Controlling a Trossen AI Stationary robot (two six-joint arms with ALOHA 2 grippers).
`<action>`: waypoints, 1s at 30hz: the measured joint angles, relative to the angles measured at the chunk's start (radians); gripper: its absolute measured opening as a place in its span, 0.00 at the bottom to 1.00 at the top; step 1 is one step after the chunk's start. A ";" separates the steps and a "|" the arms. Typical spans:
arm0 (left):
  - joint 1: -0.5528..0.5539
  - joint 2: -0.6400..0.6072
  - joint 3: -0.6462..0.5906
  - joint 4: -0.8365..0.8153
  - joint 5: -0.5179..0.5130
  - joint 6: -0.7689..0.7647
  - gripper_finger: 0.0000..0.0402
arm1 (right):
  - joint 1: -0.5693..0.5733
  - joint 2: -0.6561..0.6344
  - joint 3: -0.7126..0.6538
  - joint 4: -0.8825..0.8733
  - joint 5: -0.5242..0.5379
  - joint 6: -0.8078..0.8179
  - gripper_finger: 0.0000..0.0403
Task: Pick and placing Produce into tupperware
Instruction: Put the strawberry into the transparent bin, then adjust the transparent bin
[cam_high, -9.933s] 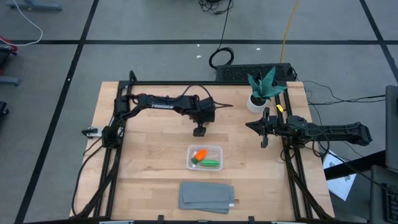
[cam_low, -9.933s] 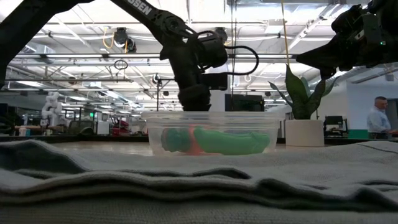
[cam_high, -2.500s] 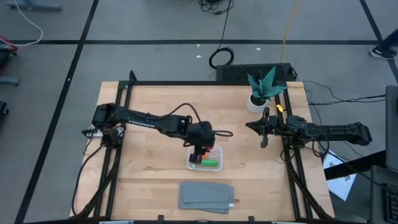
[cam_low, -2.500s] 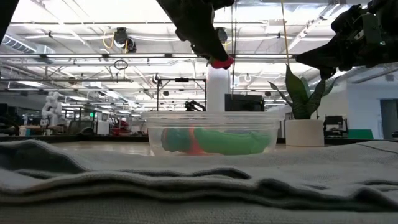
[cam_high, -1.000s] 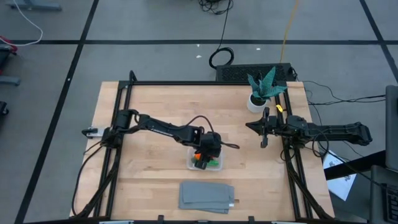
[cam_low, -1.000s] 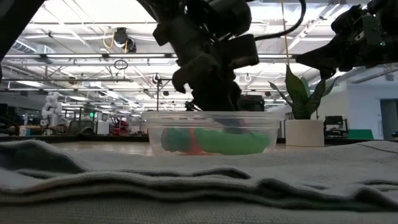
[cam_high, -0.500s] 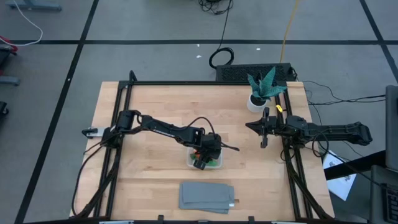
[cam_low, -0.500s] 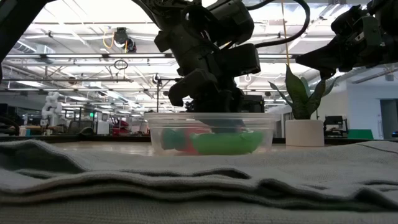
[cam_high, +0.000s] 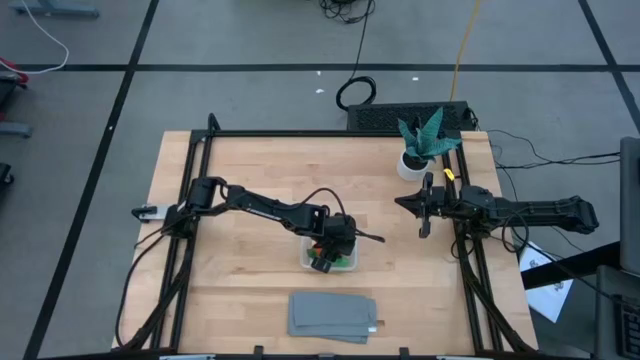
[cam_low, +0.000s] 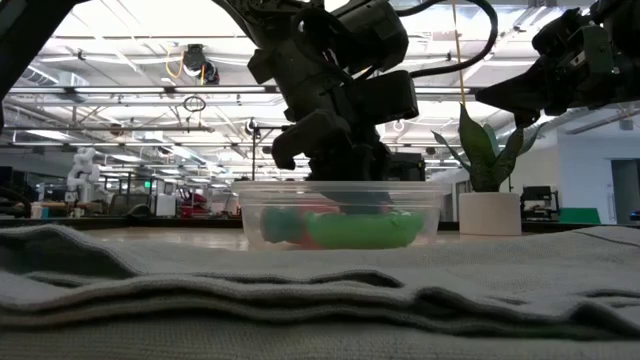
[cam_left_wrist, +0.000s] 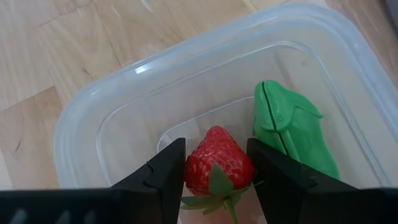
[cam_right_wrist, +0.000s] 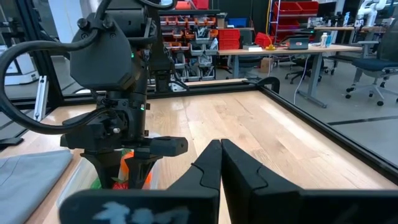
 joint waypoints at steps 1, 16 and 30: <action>0.000 0.000 0.000 0.000 0.000 -0.003 0.42 | 0.000 0.000 0.000 0.000 0.000 0.000 0.00; 0.000 0.000 0.000 -0.023 0.000 -0.039 0.54 | 0.000 0.000 0.000 0.000 0.000 0.001 0.00; -0.012 -0.060 0.000 -0.053 -0.070 -0.026 0.57 | 0.000 0.000 0.000 0.001 0.000 0.001 0.00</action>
